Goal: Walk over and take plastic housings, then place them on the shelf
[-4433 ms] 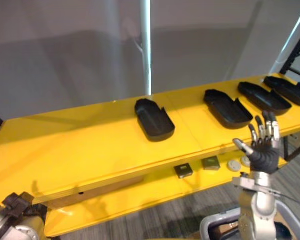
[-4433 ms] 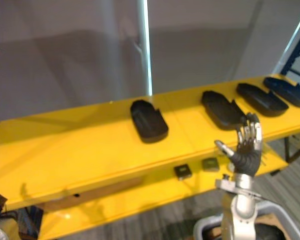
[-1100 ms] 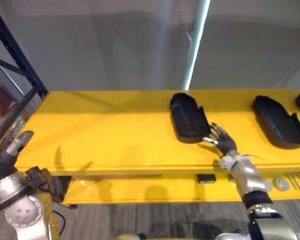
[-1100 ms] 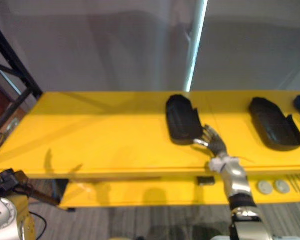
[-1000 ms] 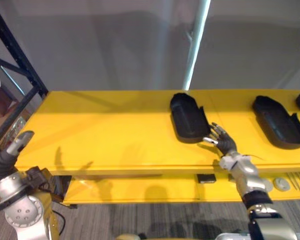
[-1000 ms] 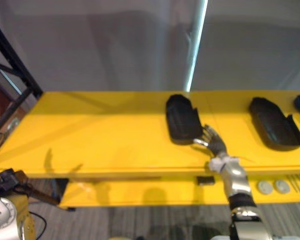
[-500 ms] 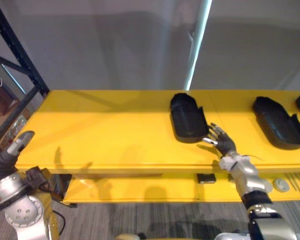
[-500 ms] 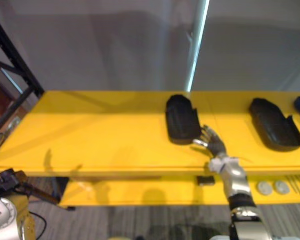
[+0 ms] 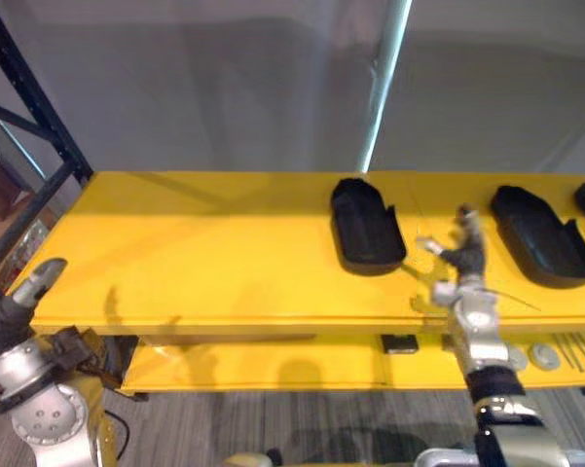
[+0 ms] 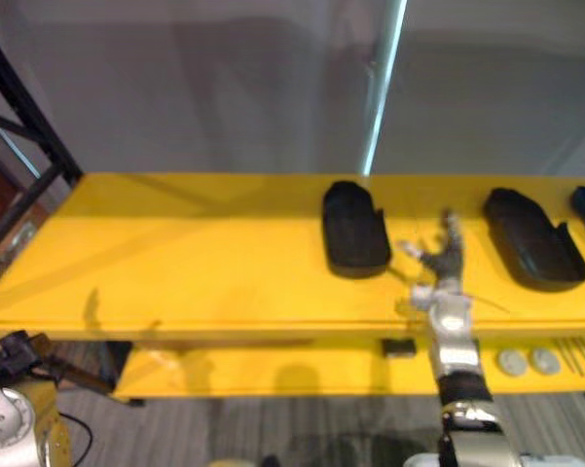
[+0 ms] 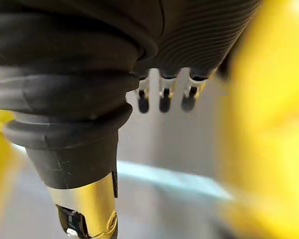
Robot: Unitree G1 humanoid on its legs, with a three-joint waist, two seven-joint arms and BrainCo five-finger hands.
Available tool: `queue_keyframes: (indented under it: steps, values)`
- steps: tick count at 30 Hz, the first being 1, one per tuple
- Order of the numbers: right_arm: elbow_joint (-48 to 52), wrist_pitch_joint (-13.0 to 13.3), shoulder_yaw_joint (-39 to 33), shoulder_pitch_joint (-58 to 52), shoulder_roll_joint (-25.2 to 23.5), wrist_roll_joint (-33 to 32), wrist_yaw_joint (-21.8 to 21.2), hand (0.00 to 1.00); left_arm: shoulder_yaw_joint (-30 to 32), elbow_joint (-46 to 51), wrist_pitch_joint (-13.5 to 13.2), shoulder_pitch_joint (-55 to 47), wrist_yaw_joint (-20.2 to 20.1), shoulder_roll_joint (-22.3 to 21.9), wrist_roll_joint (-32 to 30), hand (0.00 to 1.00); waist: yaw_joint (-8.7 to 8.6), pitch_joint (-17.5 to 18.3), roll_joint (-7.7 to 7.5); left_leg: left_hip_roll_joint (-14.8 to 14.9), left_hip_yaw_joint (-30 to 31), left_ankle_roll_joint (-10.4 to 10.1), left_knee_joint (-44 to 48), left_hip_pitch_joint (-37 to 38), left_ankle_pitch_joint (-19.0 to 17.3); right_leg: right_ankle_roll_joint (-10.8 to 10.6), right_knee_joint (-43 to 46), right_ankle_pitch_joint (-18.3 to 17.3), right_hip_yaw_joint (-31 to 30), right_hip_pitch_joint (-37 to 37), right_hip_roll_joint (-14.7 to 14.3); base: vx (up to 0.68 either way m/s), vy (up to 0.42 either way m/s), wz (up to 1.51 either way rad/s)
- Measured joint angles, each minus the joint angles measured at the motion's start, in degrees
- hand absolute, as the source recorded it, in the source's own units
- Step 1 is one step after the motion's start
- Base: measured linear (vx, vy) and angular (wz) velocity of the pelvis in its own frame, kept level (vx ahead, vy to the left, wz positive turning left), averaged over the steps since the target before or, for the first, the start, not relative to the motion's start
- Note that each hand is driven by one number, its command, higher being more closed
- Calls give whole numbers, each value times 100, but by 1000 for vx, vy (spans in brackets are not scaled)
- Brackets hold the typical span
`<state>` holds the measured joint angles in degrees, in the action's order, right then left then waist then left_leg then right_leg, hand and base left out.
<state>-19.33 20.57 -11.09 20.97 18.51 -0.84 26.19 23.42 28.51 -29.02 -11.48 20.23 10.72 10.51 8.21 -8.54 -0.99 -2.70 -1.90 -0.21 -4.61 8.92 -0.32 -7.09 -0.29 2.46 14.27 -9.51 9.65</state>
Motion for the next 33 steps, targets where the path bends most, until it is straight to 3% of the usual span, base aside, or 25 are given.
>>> queue_keyframes:
  steps: [2, 5, 7, 10, 14, 17, 22, 23, 29, 33]
  values:
    - [638, 127, -137, -129, -105, 111, 249, 0, -2, 3, -115, -12, 123, 0, -36, 0, -61, 2, -28, 10, -106, 17, 0, -12, -15, -2, -3, 16, -100, 56, -9, -4, -1, -27]
    - [1433, 187, -240, -633, -143, 180, 215, 0, -12, 4, -114, -20, 218, 1, -75, 0, -286, 11, -53, 28, -228, 45, -1, 1, -111, -11, -5, 69, -271, 116, -26, -30, 12, -31]
    - [1877, 182, -464, -1054, -171, 144, -27, 0, -21, 5, -107, -19, 225, 2, -154, 0, -354, 16, -77, 41, -392, 48, -1, -1, -145, -12, -19, 100, -411, 188, -43, -2, 24, -33]
    - [2432, 131, -759, -1591, -283, -77, -440, 0, -13, 18, -90, -18, 222, 2, -155, 0, -589, 47, -121, 65, -532, 16, 0, 7, -160, -13, -22, 102, -537, 254, -71, 13, 8, -28]
    - [3237, -78, -1198, -2612, -727, -299, -908, 0, -12, 273, -2, -37, 173, -173, -146, 0, -871, 55, -147, 135, -858, -24, 117, 5, -244, -12, -61, 102, -844, 361, -155, 25, -12, -39]
    - [3431, -223, -1325, -3237, -1078, -300, -963, 0, -163, 432, 6, -62, -36, -312, 152, 0, -1025, 59, -151, 178, -1126, -67, 130, 11, -298, -11, -106, 101, -1100, 460, -221, -6, -24, -45]
    - [3574, -233, -1500, -3785, -1432, -535, -701, 0, -867, 439, 122, -152, -115, -499, 260, 0, -1290, 8, -102, 269, -1629, -149, 401, -60, -559, 7, -136, 88, -1588, 657, -312, -38, -24, -59]
    - [3663, -228, -1564, -3857, -1443, -555, -568, 0, -1098, 437, 122, -128, -104, -495, 249, 0, -1417, -27, -65, 320, -1769, -164, 609, -137, -678, 11, -100, 91, -1719, 745, -350, -74, -25, -69]
    - [3726, -174, -1812, -3888, -1443, -561, 110, 0, -2169, 48, 169, 858, 351, -457, -74, 0, -1884, -280, 27, 631, -2711, -157, 1586, -661, -1208, 7, -66, 307, -2705, 1425, -612, -51, -21, -80]
    - [3841, -55, -1939, -4038, -1445, -602, 158, 0, -2842, -456, 339, 1396, 601, -442, -229, 0, -2189, -386, 78, 856, -3211, -165, 2036, -644, -1527, -22, -212, 493, -3229, 1455, -822, 7, 15, -83]
